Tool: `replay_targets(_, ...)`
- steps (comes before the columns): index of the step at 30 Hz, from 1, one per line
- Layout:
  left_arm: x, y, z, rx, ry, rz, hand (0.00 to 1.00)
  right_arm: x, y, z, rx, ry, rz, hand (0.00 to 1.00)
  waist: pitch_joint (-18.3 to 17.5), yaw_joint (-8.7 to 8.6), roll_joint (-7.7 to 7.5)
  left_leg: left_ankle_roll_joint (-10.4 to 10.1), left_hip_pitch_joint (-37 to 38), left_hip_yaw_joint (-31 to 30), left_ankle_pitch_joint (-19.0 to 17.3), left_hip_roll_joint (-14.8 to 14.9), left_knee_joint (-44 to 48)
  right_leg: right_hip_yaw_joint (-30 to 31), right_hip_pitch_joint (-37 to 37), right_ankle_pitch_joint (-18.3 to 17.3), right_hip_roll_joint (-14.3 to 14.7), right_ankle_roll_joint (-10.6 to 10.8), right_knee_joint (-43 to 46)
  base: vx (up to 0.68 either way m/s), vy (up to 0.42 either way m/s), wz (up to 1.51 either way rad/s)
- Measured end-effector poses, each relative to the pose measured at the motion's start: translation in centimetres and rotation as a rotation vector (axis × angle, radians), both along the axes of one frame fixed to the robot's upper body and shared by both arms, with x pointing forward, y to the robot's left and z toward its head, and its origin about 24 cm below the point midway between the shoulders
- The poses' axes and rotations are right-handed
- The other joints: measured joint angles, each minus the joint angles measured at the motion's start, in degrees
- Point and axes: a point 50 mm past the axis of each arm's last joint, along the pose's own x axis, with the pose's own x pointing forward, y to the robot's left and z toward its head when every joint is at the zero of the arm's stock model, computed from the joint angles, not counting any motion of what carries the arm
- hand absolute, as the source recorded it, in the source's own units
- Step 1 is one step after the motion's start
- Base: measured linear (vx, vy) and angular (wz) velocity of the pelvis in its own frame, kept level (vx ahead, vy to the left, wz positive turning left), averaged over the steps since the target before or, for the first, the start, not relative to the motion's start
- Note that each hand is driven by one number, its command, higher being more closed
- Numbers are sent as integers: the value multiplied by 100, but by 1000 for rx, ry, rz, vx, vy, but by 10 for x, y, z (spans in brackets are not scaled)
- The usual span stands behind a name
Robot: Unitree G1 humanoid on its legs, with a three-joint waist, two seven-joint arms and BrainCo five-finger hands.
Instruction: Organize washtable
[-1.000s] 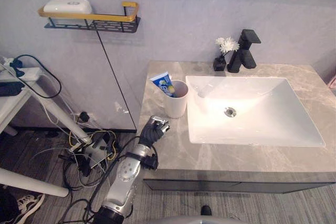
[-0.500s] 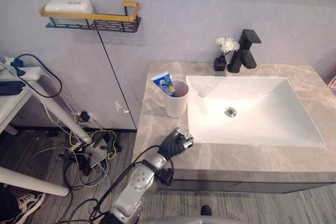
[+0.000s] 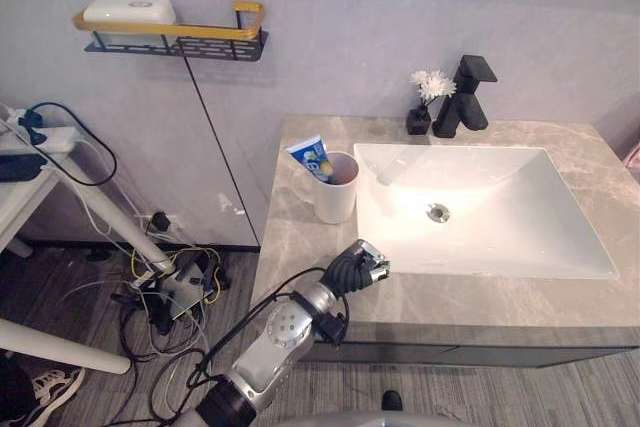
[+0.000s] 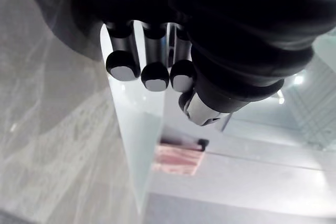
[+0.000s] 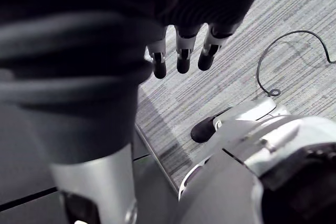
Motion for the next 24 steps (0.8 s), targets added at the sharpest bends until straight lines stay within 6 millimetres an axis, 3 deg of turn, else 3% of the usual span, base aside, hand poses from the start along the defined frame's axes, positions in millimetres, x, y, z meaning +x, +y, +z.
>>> replay_targets(11,20,-2,1,59,-47,23,100,0,0,0,1,0,-3,0,4,-16,-1,7,32,35,-7,1,-14,33,4,0,5,0,-1,0,0,0)
replay_targets(17,34,5,3,76,-55,74,100,1,1,0,2,-3,-3,0,7,-128,2,4,41,64,-10,4,-18,59,-2,0,12,0,-1,0,0,0)
replay_targets(24,41,12,3,82,-55,114,100,0,1,0,3,-2,-8,0,14,-146,8,8,98,188,-57,11,-43,191,-11,-1,36,1,-3,13,7,-10)
